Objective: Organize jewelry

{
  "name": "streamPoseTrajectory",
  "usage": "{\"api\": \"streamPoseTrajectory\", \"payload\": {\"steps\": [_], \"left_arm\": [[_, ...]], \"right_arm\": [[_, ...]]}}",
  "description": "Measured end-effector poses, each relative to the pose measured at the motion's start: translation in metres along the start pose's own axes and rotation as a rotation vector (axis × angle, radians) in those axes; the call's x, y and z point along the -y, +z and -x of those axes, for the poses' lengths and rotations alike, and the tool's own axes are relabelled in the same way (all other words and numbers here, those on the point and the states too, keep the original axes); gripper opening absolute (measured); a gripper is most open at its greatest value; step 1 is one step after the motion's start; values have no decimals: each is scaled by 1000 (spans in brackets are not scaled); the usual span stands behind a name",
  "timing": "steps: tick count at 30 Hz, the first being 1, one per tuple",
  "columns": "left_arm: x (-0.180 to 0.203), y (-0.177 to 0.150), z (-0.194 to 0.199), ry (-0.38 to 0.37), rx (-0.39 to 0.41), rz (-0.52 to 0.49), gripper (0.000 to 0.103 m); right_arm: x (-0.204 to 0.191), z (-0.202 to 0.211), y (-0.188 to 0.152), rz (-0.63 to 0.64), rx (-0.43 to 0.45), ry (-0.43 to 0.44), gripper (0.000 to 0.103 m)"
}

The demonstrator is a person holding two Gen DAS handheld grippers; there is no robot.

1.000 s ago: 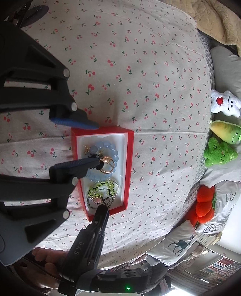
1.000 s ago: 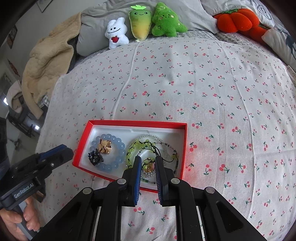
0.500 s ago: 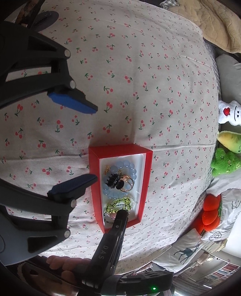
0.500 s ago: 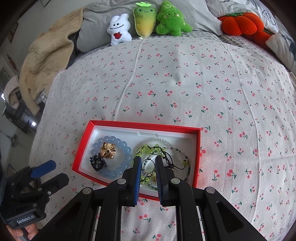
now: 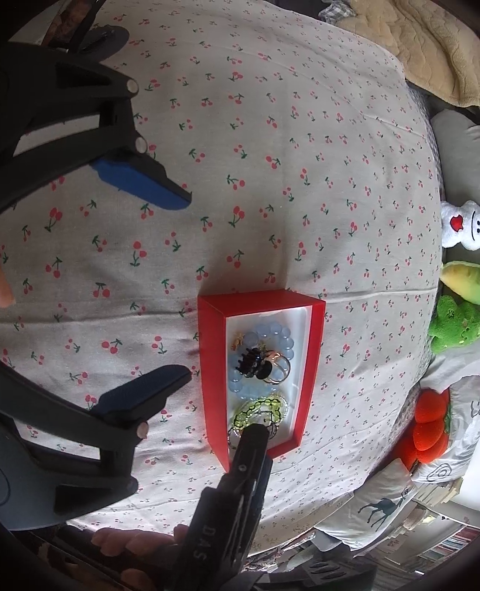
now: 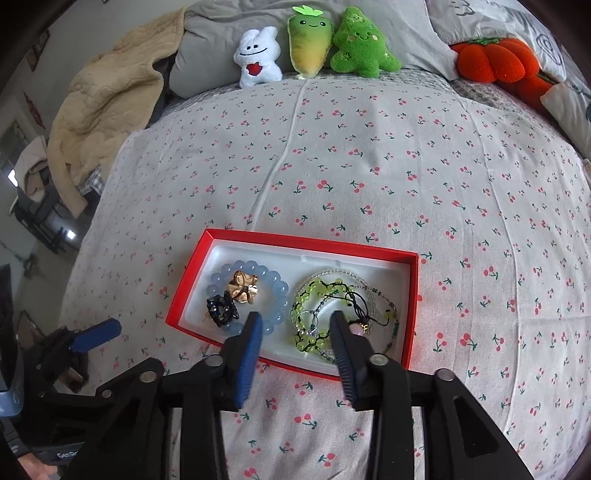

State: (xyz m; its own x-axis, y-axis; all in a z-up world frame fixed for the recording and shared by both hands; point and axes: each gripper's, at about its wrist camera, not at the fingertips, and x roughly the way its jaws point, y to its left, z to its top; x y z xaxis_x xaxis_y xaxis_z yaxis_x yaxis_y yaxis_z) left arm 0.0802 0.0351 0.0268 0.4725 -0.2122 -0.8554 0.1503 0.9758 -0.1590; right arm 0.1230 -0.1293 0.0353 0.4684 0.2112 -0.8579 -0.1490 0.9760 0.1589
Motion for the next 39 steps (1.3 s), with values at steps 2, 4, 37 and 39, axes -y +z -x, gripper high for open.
{"api": "streamPoseTrajectory", "payload": {"steps": [2, 4, 37, 39], "left_arm": [[2, -3, 2, 11, 2, -2, 94], [3, -7, 4, 22, 3, 0, 99], [18, -73, 12, 146, -47, 2, 102], [18, -73, 13, 148, -44, 4, 102]], "right_arm": [[0, 13, -5, 2, 41, -5, 70], [0, 24, -9, 4, 50, -10, 71], [14, 54, -121, -60, -64, -199, 93], [13, 51, -121, -60, -72, -200, 93]]}}
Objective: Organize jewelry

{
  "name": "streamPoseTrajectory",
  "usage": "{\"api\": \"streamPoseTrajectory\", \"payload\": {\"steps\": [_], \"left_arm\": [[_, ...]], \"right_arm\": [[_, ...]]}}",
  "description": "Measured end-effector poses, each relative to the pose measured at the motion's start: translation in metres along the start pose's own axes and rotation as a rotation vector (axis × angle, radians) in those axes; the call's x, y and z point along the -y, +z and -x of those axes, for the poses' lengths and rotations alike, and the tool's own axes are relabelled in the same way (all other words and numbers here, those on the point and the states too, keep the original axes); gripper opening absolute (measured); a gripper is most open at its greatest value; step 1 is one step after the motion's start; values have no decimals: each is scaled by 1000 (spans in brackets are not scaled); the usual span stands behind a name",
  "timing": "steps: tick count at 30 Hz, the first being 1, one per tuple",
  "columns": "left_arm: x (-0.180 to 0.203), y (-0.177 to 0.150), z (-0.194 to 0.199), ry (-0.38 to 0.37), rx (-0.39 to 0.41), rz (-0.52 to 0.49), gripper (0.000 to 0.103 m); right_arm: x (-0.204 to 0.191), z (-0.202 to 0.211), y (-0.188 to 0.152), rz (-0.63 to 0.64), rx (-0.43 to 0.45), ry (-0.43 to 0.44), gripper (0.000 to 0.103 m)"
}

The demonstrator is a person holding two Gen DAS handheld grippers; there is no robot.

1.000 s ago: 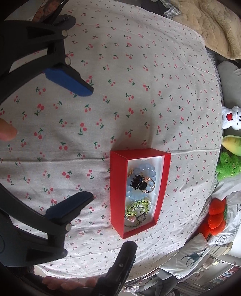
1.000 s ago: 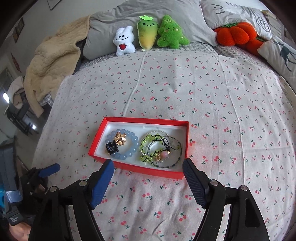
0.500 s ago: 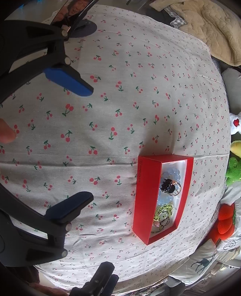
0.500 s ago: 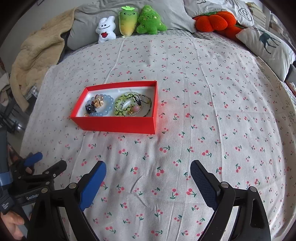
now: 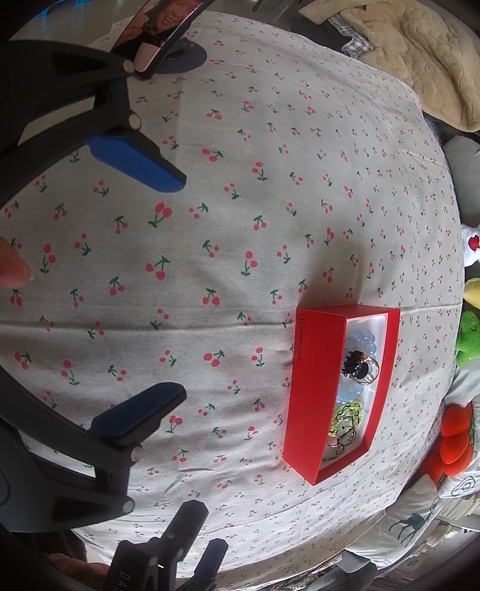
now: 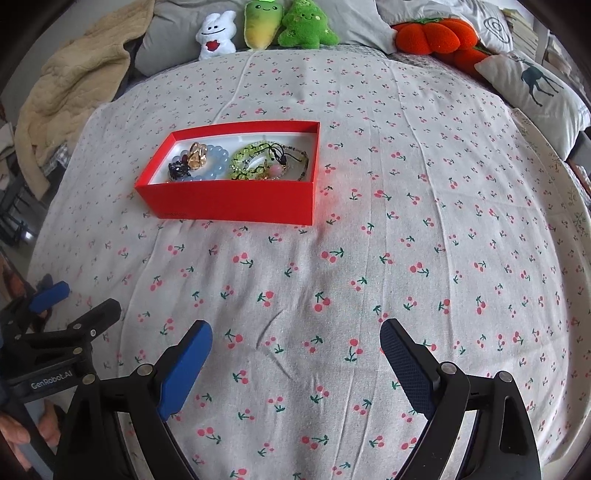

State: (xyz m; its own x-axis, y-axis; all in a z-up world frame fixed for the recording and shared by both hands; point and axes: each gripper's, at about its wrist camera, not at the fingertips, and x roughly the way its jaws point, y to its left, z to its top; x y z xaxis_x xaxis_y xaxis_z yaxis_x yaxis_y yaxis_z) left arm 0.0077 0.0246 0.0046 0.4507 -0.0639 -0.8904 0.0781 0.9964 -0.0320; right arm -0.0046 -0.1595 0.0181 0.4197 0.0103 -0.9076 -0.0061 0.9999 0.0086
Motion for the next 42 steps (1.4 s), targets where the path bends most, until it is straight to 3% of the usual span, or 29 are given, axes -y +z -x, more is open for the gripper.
{"api": "streamPoseTrajectory", "payload": {"steps": [42], "left_arm": [[7, 1, 9, 12, 27, -3, 102]], "right_arm": [[0, 4, 2, -15, 20, -17, 93]]}}
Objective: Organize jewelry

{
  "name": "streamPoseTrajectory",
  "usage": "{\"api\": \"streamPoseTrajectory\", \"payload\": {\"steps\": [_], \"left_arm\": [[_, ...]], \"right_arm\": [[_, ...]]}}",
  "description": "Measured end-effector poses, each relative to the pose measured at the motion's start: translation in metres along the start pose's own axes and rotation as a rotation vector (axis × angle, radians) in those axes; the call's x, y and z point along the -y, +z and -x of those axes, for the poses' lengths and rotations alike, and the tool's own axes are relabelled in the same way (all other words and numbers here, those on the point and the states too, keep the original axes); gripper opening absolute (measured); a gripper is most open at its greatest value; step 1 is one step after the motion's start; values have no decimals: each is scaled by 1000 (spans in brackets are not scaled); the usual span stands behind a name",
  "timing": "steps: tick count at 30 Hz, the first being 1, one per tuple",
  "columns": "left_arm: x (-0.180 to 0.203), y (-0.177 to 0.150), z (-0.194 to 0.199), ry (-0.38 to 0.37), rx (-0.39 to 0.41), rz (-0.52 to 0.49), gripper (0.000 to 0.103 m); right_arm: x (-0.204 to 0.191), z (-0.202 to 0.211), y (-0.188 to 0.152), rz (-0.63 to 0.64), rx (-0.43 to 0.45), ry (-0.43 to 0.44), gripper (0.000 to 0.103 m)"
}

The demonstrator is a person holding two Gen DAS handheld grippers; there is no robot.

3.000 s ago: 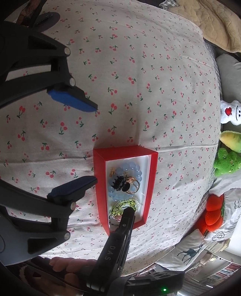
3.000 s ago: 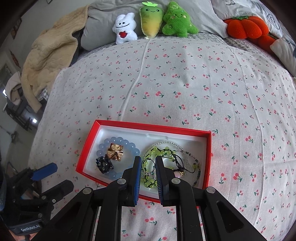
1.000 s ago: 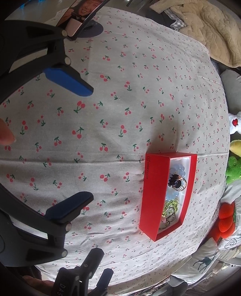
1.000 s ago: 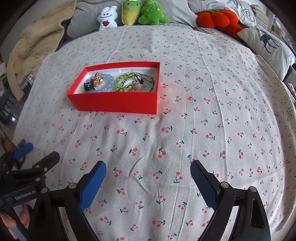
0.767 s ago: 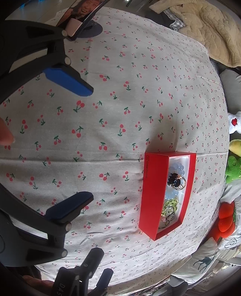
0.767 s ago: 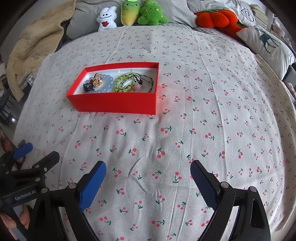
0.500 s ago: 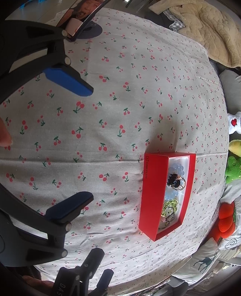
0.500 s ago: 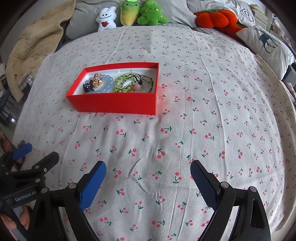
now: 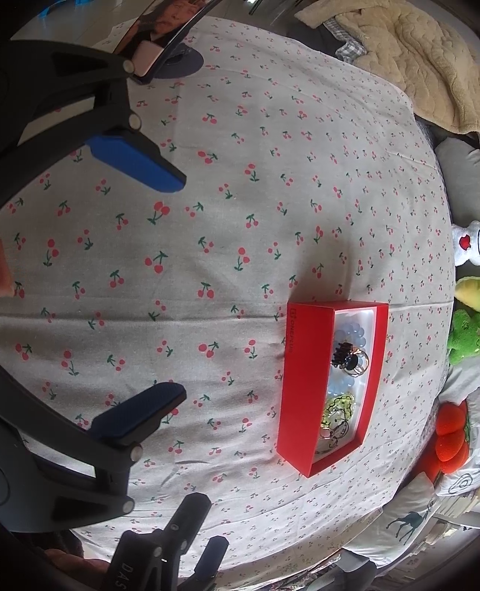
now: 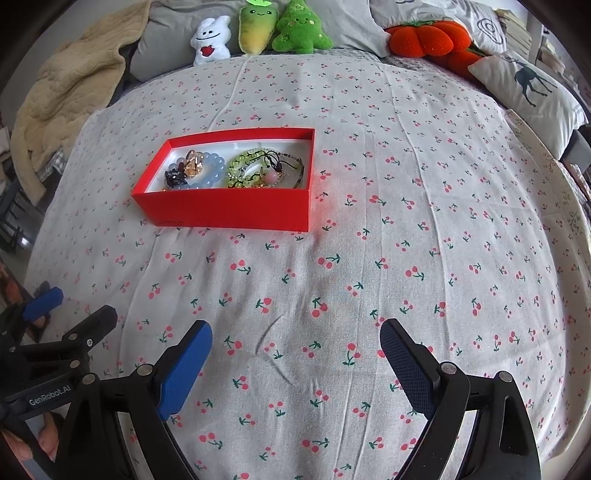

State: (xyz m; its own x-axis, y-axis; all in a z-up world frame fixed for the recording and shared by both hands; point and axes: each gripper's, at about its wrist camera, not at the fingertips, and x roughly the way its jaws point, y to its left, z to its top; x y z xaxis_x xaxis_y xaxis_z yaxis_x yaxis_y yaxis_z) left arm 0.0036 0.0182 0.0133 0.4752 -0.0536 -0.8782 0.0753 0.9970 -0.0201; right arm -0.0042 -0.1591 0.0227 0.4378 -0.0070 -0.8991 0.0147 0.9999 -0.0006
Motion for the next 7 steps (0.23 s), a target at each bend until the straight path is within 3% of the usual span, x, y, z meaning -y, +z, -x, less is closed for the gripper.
{"api": "streamPoseTrajectory", "payload": {"steps": [7], "left_arm": [[0, -2, 1, -12, 5, -3, 102]], "right_arm": [[-1, 2, -1, -1, 7, -4, 93]]}}
